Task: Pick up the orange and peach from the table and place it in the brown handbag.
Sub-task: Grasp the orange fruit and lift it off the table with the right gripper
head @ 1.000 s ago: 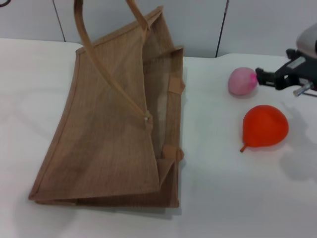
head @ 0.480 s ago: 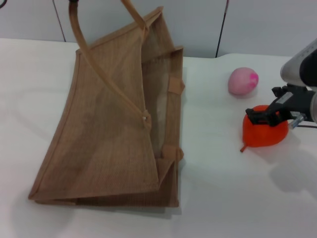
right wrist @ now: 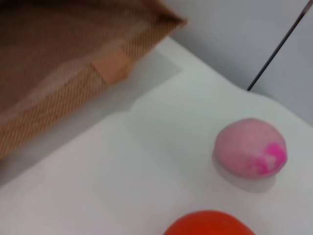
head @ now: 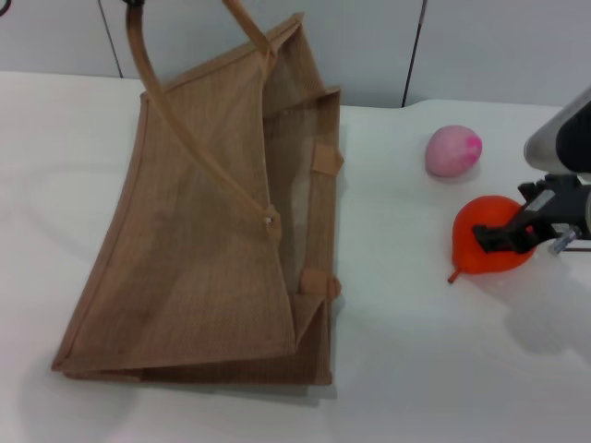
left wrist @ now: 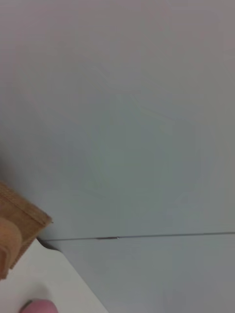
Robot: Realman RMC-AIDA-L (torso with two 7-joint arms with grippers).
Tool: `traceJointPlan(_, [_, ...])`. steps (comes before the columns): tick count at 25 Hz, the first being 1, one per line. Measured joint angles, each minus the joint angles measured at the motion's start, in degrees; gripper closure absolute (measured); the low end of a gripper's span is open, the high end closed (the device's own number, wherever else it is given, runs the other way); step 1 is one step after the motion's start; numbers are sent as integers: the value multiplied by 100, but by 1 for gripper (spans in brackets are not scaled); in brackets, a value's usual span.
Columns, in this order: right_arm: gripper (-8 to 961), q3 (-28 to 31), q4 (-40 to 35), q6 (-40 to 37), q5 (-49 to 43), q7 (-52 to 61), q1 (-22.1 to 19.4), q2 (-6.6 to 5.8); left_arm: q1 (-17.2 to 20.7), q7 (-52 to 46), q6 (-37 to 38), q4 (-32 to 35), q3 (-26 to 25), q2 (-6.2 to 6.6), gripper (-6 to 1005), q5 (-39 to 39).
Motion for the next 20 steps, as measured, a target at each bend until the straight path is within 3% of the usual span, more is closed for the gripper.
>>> traceJointPlan(17, [87, 92, 553, 195, -294, -25, 343, 55, 18, 8, 3, -1, 18, -2, 874, 155])
traceJointPlan(20, [85, 52, 570, 163, -281, -64, 358, 123, 17, 7, 3, -4, 20, -2, 874, 155])
